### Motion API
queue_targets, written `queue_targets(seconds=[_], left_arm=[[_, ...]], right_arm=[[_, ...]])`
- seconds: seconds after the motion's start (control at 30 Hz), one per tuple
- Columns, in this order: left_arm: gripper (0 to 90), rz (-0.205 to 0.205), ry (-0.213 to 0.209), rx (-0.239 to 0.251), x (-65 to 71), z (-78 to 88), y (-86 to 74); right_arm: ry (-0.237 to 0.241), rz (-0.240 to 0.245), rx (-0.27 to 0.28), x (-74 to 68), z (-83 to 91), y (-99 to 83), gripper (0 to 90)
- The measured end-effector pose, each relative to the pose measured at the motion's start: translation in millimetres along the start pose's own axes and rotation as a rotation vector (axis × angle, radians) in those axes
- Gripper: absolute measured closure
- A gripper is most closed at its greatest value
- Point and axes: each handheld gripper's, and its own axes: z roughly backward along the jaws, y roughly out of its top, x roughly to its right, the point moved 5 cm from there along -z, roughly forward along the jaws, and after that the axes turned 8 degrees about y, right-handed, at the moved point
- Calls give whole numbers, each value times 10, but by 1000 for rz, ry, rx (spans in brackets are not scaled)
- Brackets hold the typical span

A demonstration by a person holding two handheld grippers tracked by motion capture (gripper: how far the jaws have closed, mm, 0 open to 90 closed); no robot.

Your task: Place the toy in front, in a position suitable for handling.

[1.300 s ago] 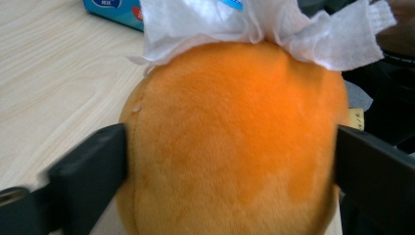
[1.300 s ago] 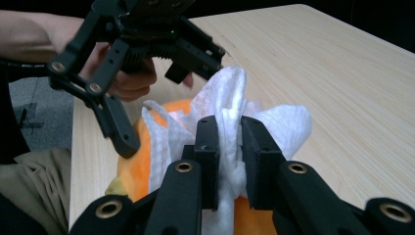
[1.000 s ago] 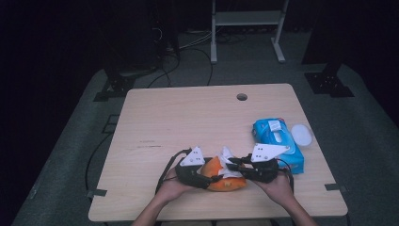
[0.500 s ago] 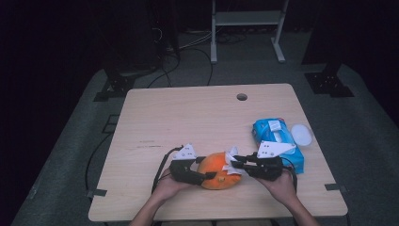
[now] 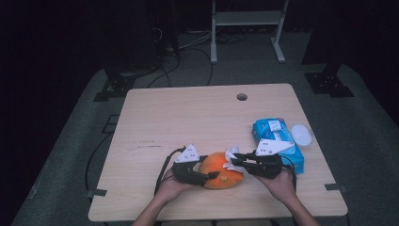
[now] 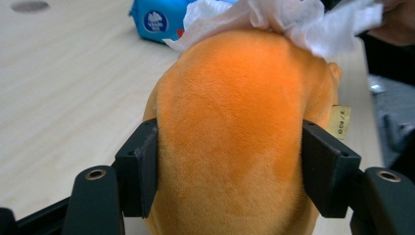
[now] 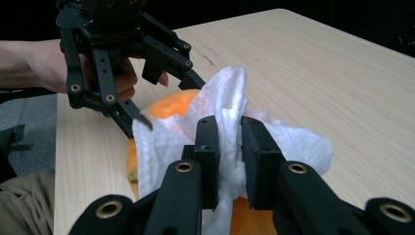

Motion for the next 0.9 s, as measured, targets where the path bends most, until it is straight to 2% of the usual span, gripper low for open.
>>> queue_targets(seconds=[0.1, 0.17, 0.3, 0.37, 0.5, 0.6, 0.63, 0.67, 0.7, 0.73, 0.8, 0.9], left_arm=[[327, -61, 67, 11, 17, 4, 25], [325, -65, 70, 11, 25, 2, 25], [270, -81, 51, 3, 64, 1, 25], [229, -53, 15, -11, 65, -1, 19], [232, -58, -3, -26, 45, 10, -8], [203, -54, -10, -32, 47, 14, -19], [182, -71, -8, -34, 49, 17, -7], [160, -71, -8, -34, 49, 17, -7], [160, -68, -10, -30, 48, 20, 2], [139, -46, -23, -21, 30, 28, 6], [188, -47, -26, -17, 23, 31, -6], [224, -58, -24, -19, 52, 27, -1]], right_arm=[[3, -5, 10, 8, -8, 15, 773], [1, -9, 13, 19, -10, 19, 773], [0, -8, -8, 46, -49, -7, 772], [-3, -23, -19, 88, -48, -45, 772], [-29, -48, -24, 156, -11, -90, 772], [-19, -38, -11, 104, -27, -66, 771], [-2, -1, -7, 23, -65, -26, 771], [-2, -1, -7, 23, -65, -26, 771], [12, 8, -2, -3, -80, -14, 770], [31, 12, -8, -41, -104, -11, 769], [43, 2, 0, -30, -96, -20, 770], [29, -14, -11, 26, -60, -48, 770]])
